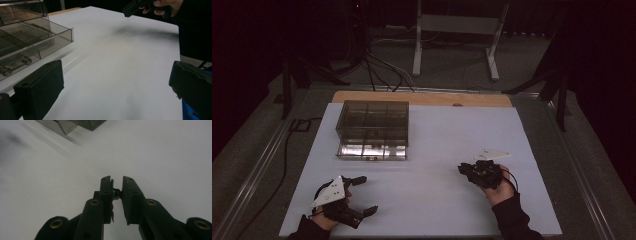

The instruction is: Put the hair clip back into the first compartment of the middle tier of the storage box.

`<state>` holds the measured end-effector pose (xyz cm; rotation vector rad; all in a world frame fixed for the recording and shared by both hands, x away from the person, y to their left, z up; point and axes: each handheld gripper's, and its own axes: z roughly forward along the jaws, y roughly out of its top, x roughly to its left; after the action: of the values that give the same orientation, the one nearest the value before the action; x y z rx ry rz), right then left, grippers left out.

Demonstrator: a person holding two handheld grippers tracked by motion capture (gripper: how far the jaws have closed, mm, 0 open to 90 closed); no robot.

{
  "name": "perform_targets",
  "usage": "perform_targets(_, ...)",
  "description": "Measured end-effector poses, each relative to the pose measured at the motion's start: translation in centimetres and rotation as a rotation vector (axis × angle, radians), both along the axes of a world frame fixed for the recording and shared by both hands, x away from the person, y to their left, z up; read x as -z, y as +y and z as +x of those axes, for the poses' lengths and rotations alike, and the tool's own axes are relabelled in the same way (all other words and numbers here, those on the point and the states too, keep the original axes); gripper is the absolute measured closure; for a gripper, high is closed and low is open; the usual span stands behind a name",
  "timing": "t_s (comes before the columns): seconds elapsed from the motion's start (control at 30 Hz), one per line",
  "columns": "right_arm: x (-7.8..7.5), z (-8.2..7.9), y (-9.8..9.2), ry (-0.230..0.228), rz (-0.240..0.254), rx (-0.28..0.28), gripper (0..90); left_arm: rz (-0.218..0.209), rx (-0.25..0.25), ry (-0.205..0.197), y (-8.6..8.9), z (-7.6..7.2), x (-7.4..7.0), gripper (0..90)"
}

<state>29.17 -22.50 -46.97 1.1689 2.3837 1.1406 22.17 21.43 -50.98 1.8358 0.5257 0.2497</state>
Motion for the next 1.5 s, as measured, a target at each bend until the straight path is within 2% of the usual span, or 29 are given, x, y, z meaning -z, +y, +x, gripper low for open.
perform_targets(1.07,-1.9,2.5,8.2,-0.019,0.022,-0.164,79.3,-0.004,0.005,0.001,0.0,-0.1,0.0,0.7)
perform_targets(1.5,-2.5,3.6,11.1,-0.016,0.026,-0.211,79.3,-0.005,0.004,0.001,0.0,-0.1,0.0,0.7)
